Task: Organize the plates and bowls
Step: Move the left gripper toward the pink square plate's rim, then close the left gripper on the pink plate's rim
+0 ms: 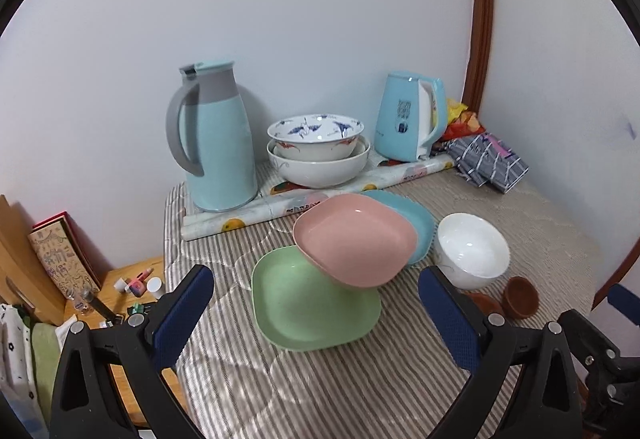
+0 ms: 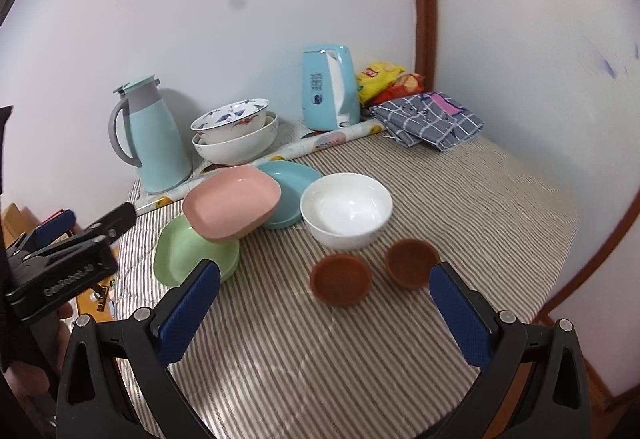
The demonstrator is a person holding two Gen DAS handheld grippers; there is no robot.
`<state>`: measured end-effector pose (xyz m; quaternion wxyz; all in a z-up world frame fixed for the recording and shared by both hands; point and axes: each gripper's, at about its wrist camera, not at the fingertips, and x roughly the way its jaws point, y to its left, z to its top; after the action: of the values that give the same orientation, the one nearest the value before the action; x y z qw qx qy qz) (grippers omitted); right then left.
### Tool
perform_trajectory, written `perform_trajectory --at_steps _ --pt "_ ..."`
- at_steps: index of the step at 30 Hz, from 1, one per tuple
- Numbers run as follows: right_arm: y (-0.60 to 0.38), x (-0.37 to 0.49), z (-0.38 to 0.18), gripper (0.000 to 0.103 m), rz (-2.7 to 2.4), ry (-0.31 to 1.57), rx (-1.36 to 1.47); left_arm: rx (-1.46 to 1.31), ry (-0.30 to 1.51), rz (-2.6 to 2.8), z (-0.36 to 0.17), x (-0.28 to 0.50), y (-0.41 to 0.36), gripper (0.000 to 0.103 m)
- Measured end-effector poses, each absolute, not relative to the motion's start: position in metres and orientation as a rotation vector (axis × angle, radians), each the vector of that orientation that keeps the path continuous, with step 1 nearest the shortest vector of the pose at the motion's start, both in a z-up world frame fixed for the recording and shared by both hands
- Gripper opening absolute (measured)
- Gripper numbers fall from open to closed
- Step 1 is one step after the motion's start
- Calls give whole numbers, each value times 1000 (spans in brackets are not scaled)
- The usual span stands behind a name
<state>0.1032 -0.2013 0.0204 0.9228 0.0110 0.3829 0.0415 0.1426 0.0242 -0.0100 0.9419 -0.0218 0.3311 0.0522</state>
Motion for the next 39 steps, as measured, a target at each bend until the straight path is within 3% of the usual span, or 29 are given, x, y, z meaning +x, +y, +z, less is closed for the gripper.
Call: perform_trajectory --at_steps 13,28,32,39 --pt "-188 171 -1 100 122 830 -25 -32 737 120 -36 203 32 103" --pt "-161 237 -33 75 203 867 -60 -81 835 130 -71 261 58 101" --pt "-155 255 -46 61 223 900 -58 -93 857 136 -81 274 65 99" --pt "-144 275 -65 52 247 930 -68 -86 885 95 -97 292 64 82"
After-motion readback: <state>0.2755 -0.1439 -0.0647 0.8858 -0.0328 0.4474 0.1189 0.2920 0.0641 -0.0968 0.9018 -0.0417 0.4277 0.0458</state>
